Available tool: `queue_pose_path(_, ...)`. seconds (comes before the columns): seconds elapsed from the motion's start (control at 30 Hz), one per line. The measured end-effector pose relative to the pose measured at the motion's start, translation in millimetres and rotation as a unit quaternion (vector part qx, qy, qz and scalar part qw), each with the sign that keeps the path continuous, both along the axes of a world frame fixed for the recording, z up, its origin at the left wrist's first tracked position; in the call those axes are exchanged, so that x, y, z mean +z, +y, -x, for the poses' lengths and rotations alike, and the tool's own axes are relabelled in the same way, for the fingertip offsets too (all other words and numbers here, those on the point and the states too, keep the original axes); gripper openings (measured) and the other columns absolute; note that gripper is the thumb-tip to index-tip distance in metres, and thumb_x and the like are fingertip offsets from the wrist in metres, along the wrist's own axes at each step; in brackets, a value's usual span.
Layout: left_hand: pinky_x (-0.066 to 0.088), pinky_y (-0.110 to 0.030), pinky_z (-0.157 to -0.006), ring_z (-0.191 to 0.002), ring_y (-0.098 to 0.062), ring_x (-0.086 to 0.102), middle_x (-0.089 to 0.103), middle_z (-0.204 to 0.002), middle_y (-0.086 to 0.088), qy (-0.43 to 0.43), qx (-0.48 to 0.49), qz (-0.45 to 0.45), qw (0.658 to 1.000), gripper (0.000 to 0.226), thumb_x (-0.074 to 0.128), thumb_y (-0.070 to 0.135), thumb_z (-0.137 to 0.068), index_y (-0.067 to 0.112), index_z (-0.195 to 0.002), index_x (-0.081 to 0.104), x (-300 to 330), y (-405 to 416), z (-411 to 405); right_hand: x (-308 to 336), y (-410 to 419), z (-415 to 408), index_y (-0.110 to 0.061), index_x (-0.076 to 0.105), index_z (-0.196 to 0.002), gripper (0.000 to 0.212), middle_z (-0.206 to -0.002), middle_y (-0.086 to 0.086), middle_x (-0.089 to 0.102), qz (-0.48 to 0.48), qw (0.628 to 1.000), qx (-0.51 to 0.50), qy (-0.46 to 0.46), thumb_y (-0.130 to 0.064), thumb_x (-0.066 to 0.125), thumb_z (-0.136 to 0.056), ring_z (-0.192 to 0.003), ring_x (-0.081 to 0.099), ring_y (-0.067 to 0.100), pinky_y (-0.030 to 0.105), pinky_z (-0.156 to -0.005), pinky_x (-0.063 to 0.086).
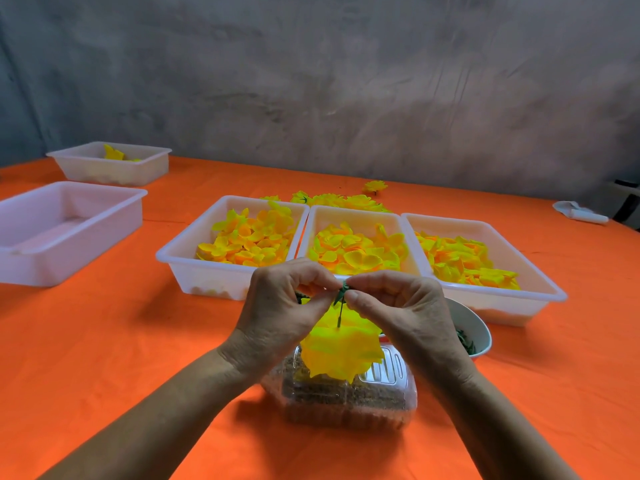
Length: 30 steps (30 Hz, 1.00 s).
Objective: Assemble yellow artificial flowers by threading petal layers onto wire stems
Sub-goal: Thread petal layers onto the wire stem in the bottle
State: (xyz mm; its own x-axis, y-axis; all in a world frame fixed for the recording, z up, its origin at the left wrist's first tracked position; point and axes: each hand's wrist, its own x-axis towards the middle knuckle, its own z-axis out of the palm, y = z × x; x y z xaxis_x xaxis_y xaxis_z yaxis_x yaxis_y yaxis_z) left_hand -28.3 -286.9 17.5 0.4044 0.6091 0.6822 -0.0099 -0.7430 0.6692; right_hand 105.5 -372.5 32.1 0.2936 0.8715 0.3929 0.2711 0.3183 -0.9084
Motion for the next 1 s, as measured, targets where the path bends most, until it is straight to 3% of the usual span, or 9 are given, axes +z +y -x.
queue_pose_path(0.1, 0.054, -0.022, -0.064, -0.069, -0.007, 0.066, 0.071, -0.072, 0.006, -0.002, -0.01, 0.072, 0.997, 0.026, 0.069, -0.003, -0.079, 0.022, -0.075, 0.072, 1.7, -1.4, 1.0, 0.8, -0.1, -1.1, -0.008, 0.072, -0.086, 0.014, -0.064, -0.01, 0.071, 0.003, 1.0, 0.008, 0.019, 0.003, 0.07, -0.078, -0.059, 0.063, -0.004, 0.007, -0.048, 0.043)
queue_pose_path(0.17, 0.048, -0.016, -0.058, -0.062, -0.003, 0.061, 0.069, -0.065, 0.007, -0.013, -0.035, 0.142, 0.989, 0.021, 0.069, 0.0, -0.08, 0.02, -0.075, 0.073, 3.5, -2.1, 0.4, 0.5, 0.3, -1.9, -0.008, 0.073, -0.086, 0.014, -0.065, -0.007, 0.071, 0.015, 0.999, 0.011, 0.05, 0.002, 0.07, -0.077, -0.059, 0.063, -0.003, 0.009, -0.048, 0.044)
queue_pose_path(0.43, 0.044, -0.016, -0.046, -0.053, -0.005, 0.058, 0.065, -0.059, 0.003, -0.012, -0.093, 0.35, 0.932, 0.005, 0.068, 0.007, -0.081, 0.011, -0.079, 0.07, 8.7, 2.6, -3.0, -1.0, 7.7, -9.1, -0.014, 0.078, -0.076, 0.019, -0.075, 0.007, 0.073, 0.116, 0.974, 0.052, 0.187, -0.017, 0.074, -0.057, -0.069, 0.068, 0.013, 0.017, -0.058, 0.051)
queue_pose_path(0.77, 0.045, -0.017, -0.041, -0.043, -0.005, 0.054, 0.061, -0.052, 0.0, -0.029, -0.14, 0.504, 0.852, 0.009, 0.062, -0.001, -0.083, 0.006, -0.08, 0.067, 17.6, 1.2, -6.2, 4.2, 12.9, -10.6, -0.005, 0.074, -0.076, 0.017, -0.068, 0.011, 0.068, 0.203, 0.921, 0.101, 0.316, -0.003, 0.067, -0.06, -0.056, 0.065, 0.015, 0.018, -0.045, 0.049)
queue_pose_path(1.0, 0.045, -0.018, -0.039, -0.044, -0.008, 0.057, 0.065, -0.059, -0.003, 0.009, -0.134, 0.506, 0.852, 0.011, 0.069, 0.0, -0.076, 0.008, -0.084, 0.066, 24.3, 6.4, -3.1, 7.0, 18.4, -14.4, -0.003, 0.067, -0.087, 0.016, -0.069, 0.011, 0.068, 0.239, 0.908, 0.112, 0.324, 0.007, 0.055, -0.082, -0.057, 0.066, 0.016, 0.018, -0.046, 0.05)
